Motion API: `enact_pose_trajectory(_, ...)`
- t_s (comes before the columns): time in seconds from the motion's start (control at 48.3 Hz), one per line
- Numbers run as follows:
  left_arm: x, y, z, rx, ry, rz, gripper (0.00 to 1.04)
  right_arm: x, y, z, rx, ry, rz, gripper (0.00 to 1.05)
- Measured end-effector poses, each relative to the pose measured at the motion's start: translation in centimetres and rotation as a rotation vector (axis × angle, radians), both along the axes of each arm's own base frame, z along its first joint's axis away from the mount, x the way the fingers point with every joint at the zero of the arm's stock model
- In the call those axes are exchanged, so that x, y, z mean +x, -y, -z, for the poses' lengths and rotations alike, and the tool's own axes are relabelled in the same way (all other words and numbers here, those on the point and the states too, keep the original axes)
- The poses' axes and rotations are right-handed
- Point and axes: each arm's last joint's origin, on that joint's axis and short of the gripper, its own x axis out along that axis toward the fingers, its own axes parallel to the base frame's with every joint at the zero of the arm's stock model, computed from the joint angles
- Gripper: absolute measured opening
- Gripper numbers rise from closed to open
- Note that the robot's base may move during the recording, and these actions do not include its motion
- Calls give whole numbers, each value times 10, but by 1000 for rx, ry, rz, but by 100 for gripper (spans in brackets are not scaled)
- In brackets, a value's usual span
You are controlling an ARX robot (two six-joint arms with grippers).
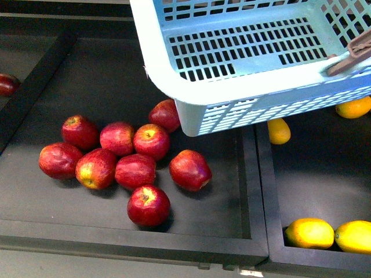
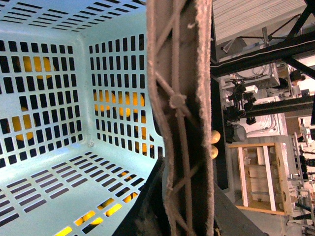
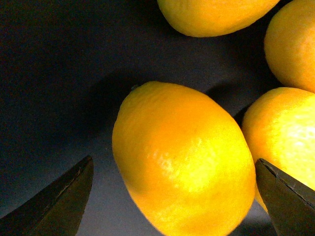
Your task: Pick lemon and mango into basket
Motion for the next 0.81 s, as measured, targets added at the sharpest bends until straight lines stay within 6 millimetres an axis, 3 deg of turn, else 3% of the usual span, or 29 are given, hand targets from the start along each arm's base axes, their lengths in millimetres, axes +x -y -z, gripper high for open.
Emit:
enact_pose_trajectory(0.434,0,0,0,-1,-1,3,7,17,6,6,2,11,18,96)
enact_pose_trajectory(0.807,0,0,0,-1,-1,3,7,18,4,6,25,2,32,95)
